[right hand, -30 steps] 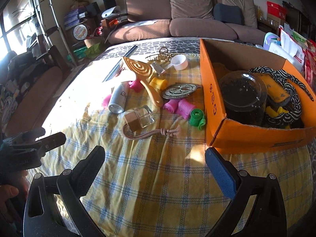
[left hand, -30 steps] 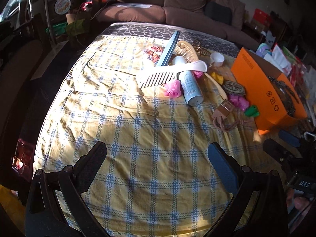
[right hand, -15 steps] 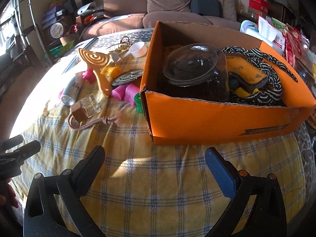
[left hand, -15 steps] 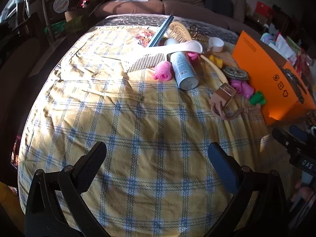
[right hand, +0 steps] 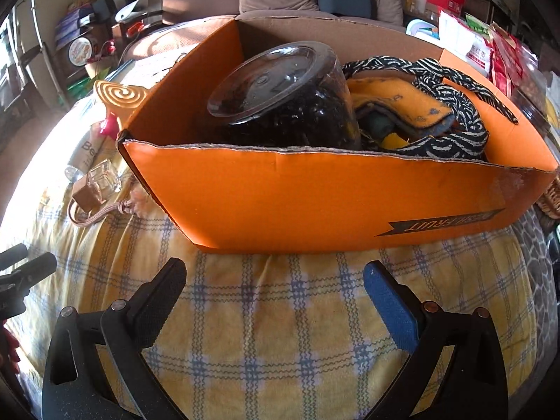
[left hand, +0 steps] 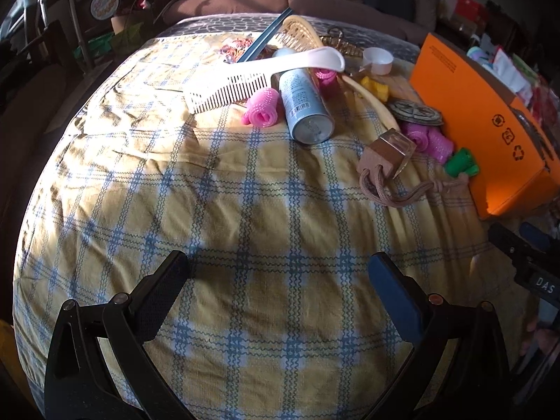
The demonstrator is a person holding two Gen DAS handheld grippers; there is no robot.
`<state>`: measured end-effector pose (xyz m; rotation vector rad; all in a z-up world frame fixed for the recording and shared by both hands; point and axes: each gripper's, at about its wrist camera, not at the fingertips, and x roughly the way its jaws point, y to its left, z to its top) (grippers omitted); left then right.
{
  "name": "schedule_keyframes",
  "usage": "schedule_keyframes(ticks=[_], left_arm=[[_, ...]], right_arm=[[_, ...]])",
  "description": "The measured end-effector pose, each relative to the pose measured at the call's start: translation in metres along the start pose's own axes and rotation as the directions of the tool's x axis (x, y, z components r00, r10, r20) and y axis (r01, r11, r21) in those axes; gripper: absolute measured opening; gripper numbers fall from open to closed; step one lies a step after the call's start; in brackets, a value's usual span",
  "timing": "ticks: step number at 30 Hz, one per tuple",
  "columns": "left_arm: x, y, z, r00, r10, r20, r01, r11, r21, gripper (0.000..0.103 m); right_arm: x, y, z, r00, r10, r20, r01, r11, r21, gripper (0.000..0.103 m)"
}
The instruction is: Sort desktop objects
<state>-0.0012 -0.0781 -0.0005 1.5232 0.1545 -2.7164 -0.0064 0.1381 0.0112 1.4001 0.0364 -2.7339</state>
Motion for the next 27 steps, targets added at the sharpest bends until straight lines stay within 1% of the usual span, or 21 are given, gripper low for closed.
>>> schedule_keyframes(ticks=[7, 17, 22, 27], left_arm=[[0.003, -0.005, 0.001, 0.999, 0.025, 0.024, -0.025, 1.000, 0.002, 0.103], [0.006, -0.008, -0.005, 0.996, 0.052, 0.067, -0.054, 0.998, 0.020, 0.103], [0.007, -0.011, -0.005, 0.995, 0.066, 0.069, -0.068, 0.997, 0.025, 0.103], [0.007, -0.010, -0.005, 0.996, 0.063, 0.068, -0.065, 0.998, 0.024, 0.103]], right_arm=[[0.006, -0.005, -0.003, 1.000, -0.011, 0.003, 0.011, 1.000, 0.004, 0.102], [0.007, -0.007, -0.006, 1.000, 0.002, 0.020, -0.003, 1.000, 0.012, 0.103], [0.009, -0.005, -0.007, 1.000, -0.011, 0.014, 0.011, 1.000, 0.002, 0.103], [0.009, -0.004, -0.007, 1.000, -0.019, 0.012, 0.019, 1.000, -0.003, 0.103]])
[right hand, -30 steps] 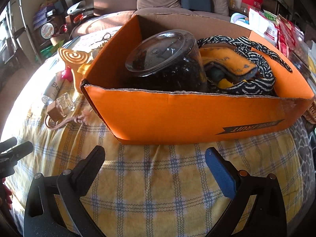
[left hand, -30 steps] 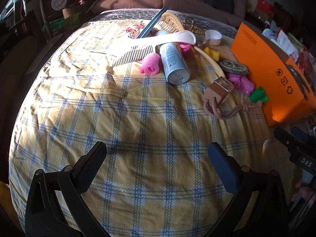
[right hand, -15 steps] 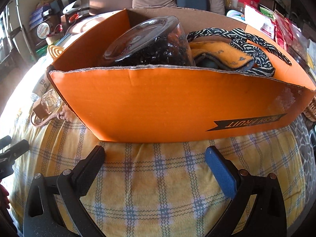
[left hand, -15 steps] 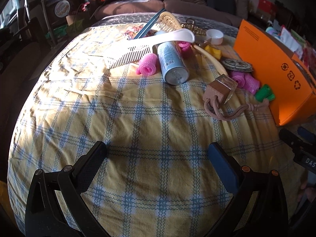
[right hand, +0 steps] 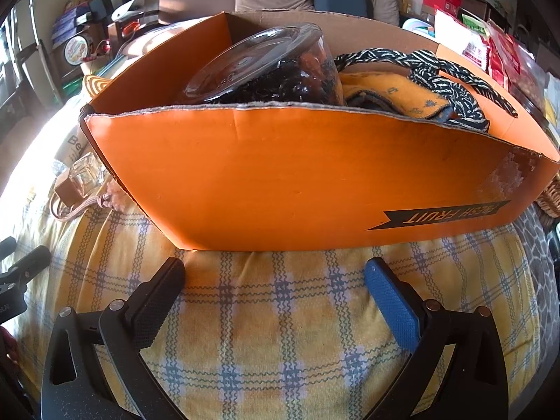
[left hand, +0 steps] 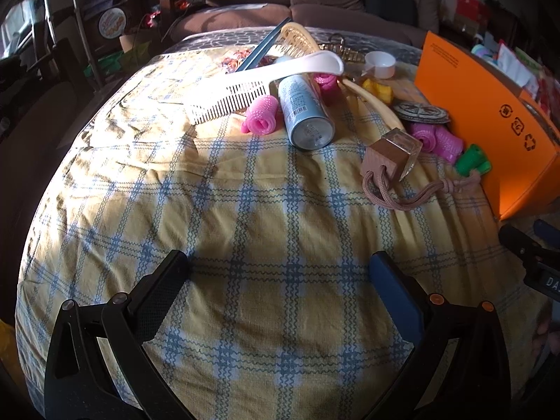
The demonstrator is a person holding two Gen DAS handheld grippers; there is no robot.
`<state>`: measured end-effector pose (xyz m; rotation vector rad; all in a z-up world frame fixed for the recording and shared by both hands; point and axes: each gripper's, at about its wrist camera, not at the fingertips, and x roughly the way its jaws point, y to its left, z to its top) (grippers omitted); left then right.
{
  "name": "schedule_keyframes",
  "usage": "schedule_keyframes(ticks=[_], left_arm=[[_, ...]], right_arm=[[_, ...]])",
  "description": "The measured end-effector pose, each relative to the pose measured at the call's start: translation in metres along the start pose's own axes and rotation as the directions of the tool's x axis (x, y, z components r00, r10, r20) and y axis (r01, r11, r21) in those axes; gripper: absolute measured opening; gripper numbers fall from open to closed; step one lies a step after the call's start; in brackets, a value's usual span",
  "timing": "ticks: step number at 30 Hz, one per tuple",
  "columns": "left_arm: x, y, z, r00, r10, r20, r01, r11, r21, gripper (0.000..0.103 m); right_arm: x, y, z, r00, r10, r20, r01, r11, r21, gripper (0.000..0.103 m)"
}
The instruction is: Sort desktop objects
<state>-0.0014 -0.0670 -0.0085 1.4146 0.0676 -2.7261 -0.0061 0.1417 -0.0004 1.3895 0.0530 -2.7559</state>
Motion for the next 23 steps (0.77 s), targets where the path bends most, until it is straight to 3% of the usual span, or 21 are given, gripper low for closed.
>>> schedule_keyframes(ticks=[23], left_arm=[[-0.0004, 0.0004, -0.0002, 1.000, 0.006, 0.001, -0.006, 1.000, 0.003, 0.103]], right_arm=[[0.0007, 0.0018, 0.0005, 1.000, -0.002, 0.000, 0.002, 1.000, -0.002, 0.103]])
